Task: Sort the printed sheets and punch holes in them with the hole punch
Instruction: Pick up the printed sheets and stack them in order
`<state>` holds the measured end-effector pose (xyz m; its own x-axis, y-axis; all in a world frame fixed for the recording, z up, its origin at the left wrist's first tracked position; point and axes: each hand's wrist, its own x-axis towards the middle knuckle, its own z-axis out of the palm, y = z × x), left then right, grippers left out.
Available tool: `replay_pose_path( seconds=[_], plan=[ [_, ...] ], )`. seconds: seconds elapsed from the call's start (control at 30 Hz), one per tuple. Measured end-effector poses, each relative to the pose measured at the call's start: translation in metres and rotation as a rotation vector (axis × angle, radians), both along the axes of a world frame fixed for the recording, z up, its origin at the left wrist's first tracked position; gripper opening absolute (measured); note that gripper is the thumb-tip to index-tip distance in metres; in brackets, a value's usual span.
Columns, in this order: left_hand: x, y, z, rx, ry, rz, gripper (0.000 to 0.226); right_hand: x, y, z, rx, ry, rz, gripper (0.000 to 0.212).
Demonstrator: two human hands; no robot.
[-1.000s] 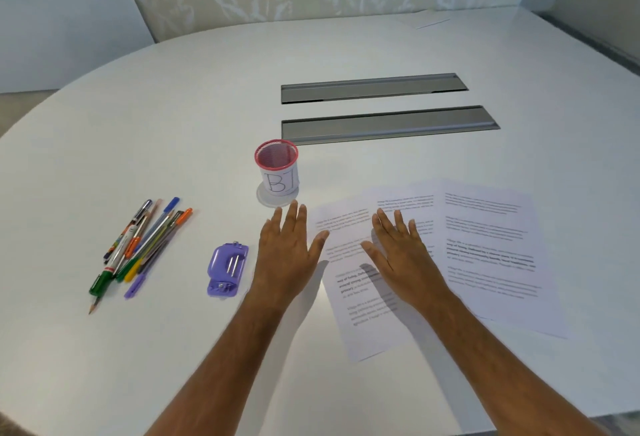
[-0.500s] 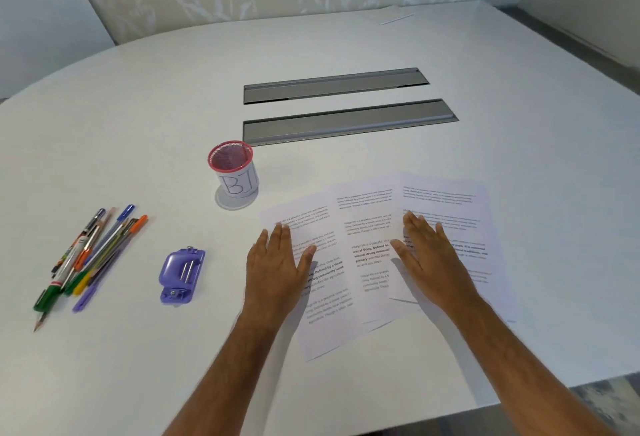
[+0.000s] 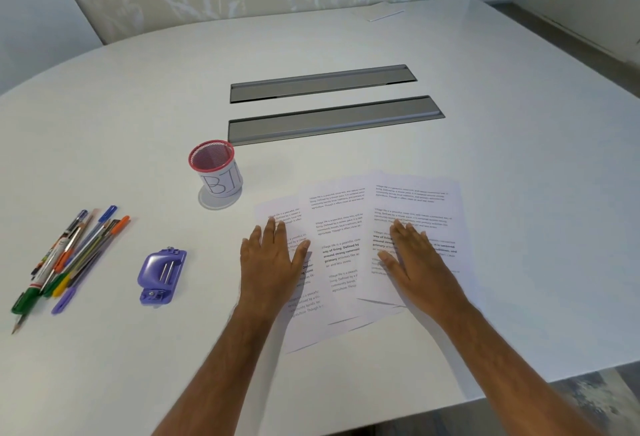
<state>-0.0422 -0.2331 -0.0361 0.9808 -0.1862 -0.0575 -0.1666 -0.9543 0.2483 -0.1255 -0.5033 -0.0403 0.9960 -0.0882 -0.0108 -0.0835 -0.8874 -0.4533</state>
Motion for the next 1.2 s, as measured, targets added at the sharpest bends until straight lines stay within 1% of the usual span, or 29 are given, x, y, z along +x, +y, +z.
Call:
replay_pose_path(
  seconds=[0.13, 0.23, 0.3, 0.37, 0.47, 0.57, 0.63, 0.8, 0.87, 0.97, 1.07, 1.2],
  plan=[
    [0.005, -0.008, 0.002, -0.021, -0.001, -0.012, 0.075, 0.001, 0.013, -0.002, -0.008, -0.019, 0.058, 0.069],
    [0.011, -0.008, 0.005, -0.121, 0.029, 0.011, 0.071, 0.002, 0.022, -0.001, 0.008, -0.05, 0.129, 0.066],
    [0.014, -0.003, 0.007, -0.179, 0.03, 0.047, 0.071, 0.001, 0.02, 0.005, 0.043, -0.097, 0.124, 0.062],
    [0.013, 0.006, 0.01, -0.236, 0.012, 0.122, 0.069, 0.003, 0.007, 0.012, 0.08, -0.148, 0.039, 0.057],
    [0.009, 0.019, 0.014, -0.349, 0.015, 0.25, 0.069, 0.007, -0.023, 0.016, 0.013, -0.199, -0.197, 0.047],
    [0.008, 0.028, 0.017, -0.479, 0.079, 0.307, 0.073, 0.008, -0.05, 0.015, -0.039, -0.102, -0.41, 0.051],
    [0.008, 0.03, 0.019, -0.597, 0.133, 0.333, 0.076, 0.007, -0.058, 0.011, -0.039, -0.035, -0.461, 0.055],
    [0.009, 0.022, 0.026, -0.755, 0.256, 0.393, 0.075, 0.011, -0.04, 0.01, -0.006, -0.059, -0.393, 0.054],
    [0.009, 0.016, 0.029, -0.794, 0.282, 0.388, 0.074, 0.014, -0.029, 0.009, 0.007, -0.08, -0.365, 0.048],
    [0.008, 0.01, 0.032, -0.806, 0.307, 0.374, 0.071, 0.019, -0.015, 0.006, 0.05, -0.101, -0.317, 0.039],
    [0.008, 0.011, 0.033, -0.832, 0.312, 0.373, 0.07, 0.022, -0.008, 0.004, 0.107, -0.106, -0.284, 0.037],
    [0.006, 0.022, 0.031, -0.892, 0.296, 0.418, 0.066, 0.027, -0.024, 0.008, 0.146, -0.1, -0.339, 0.037]
  ],
)
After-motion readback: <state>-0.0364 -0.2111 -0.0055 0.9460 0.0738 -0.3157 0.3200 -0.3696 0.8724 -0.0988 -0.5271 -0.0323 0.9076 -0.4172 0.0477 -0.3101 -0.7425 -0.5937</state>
